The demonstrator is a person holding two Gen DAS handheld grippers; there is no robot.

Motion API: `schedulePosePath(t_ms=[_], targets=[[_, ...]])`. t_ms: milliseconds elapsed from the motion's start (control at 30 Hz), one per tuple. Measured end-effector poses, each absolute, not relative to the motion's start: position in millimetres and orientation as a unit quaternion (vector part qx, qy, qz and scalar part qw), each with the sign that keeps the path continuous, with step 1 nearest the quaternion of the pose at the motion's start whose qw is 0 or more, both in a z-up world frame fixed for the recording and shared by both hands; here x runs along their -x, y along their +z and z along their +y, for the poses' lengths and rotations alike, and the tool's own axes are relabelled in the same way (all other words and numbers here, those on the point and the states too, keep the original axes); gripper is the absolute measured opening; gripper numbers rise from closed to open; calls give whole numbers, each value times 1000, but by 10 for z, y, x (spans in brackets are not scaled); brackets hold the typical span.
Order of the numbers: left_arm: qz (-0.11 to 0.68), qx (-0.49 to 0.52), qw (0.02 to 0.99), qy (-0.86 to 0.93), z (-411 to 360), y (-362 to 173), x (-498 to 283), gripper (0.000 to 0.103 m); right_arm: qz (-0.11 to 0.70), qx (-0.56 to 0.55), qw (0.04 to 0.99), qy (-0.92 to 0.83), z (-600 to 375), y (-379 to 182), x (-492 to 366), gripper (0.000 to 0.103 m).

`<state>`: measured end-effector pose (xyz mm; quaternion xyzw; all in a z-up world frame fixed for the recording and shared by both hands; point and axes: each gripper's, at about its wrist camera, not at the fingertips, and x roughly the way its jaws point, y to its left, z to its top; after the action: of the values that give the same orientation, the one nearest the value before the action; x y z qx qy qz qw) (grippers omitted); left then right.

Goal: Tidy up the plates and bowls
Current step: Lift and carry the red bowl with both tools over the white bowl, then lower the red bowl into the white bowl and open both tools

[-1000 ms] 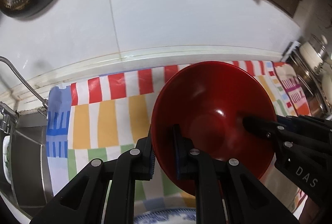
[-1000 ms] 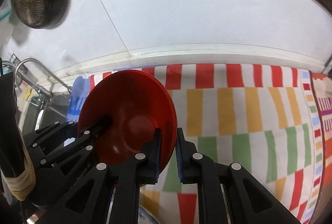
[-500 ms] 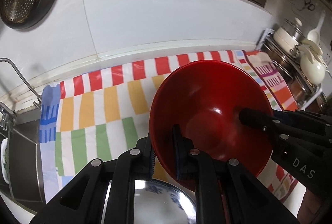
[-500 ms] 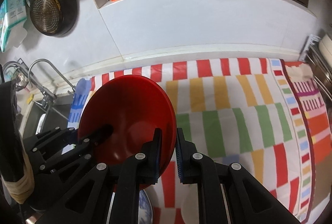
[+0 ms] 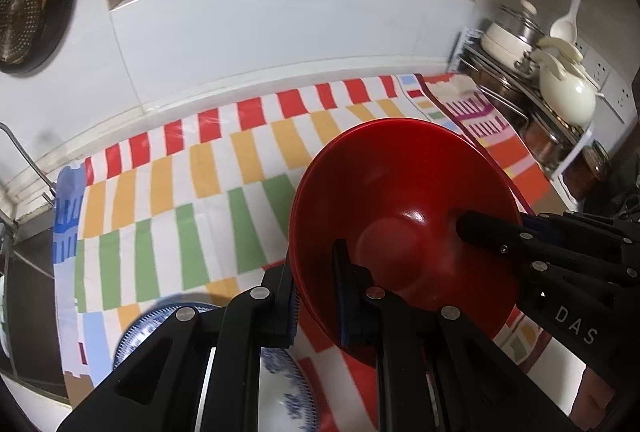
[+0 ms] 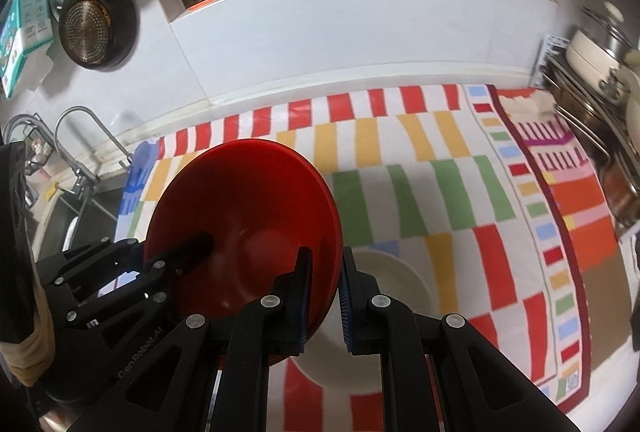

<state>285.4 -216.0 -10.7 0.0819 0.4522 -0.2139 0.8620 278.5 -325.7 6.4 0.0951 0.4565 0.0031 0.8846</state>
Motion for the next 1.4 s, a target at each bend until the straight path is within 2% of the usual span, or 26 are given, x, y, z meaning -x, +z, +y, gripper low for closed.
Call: schedulePosePath(t_ms=[367, 933, 1233, 1333, 1400], targets=[[472, -99, 849, -215, -2472, -361, -2674, 16, 467, -105, 878, -9, -3595, -152, -2501, 14], [515, -102, 830, -188, -2611, -794, -2718, 16, 493, -85, 866, -5, -3707, -559, -2515, 15], [512, -115, 831, -184, -2658, -838, -2706, 17, 500, -71, 863, -6, -3690, -682, -2514, 15], [506, -125, 835, -179, -2667, -825, -2697, 22, 497, -63, 866, -6, -3671, -686, -2501, 15], [497, -129, 839, -182, -2668, -796, -2684, 36, 495, -58, 867, -5, -3663, -686, -2494, 15]])
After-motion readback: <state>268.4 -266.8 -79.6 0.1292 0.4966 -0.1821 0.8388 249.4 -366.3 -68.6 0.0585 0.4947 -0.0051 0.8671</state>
